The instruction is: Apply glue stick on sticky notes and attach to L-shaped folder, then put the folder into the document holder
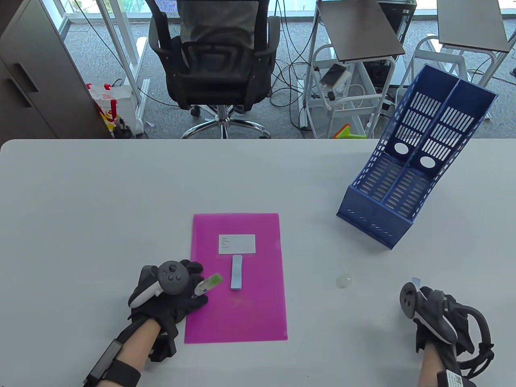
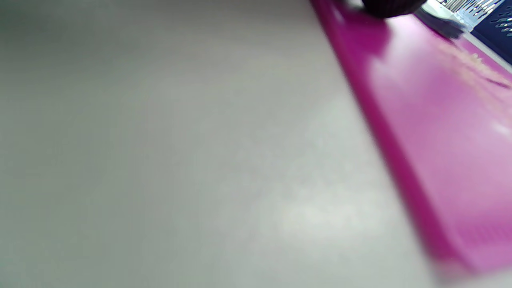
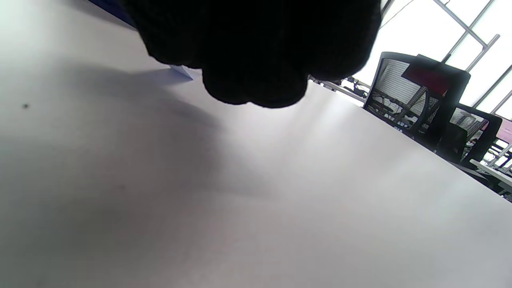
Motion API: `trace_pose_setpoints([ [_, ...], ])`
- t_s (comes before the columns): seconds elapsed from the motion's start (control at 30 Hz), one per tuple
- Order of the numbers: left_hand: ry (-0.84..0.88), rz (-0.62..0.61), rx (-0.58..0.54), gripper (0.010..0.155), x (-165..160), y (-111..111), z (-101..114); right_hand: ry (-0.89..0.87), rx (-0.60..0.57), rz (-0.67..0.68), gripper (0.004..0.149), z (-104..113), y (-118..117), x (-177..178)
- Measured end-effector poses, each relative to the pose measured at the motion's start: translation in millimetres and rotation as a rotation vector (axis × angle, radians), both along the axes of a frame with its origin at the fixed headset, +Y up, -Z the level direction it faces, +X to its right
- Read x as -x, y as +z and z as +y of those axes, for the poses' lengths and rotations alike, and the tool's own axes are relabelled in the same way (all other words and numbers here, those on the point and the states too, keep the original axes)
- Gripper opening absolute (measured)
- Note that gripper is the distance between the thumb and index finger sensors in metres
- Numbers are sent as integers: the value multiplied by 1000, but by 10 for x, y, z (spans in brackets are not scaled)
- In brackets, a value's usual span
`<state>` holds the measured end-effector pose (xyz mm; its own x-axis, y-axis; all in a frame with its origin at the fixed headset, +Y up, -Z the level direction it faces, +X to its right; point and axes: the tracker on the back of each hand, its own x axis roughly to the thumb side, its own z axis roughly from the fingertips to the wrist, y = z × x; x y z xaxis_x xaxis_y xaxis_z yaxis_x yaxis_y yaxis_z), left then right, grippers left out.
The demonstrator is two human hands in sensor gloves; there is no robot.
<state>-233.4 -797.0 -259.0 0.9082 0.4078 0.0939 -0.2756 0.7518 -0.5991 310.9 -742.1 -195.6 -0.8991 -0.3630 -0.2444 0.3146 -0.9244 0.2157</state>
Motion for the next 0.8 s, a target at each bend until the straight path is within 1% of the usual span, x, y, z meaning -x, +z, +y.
trace_pose_setpoints([
  [0.03,-1,0,-1,51,-1,1,0,0,2,-5,35,7,0,6],
  [0.1,-1,-2,-1,51,-2,-1,0,1,-40,10,34,31,-1,16],
  [0.37,-3,-2,-3,52,-9,1,1,-54,-69,1,32,55,9,-28],
  [0.47,-1,-3,-1,52,-11,1,0,-131,-129,-11,31,110,22,-45],
  [0.6,-2,-3,-2,52,-10,1,1,-377,-336,54,32,334,11,66],
  [0.63,0,-3,2,52,-11,4,2,-429,-371,71,32,381,1,114],
  [0.67,1,-1,3,52,-11,2,2,-525,-406,109,32,444,-21,213],
  [0.73,8,7,5,51,-15,-1,5,-725,-400,183,32,494,-88,529],
  [0.77,8,7,5,51,-16,-1,5,-775,-380,214,32,496,-114,690],
  [0.8,4,6,2,51,-15,1,5,-818,-331,248,32,485,-146,896],
])
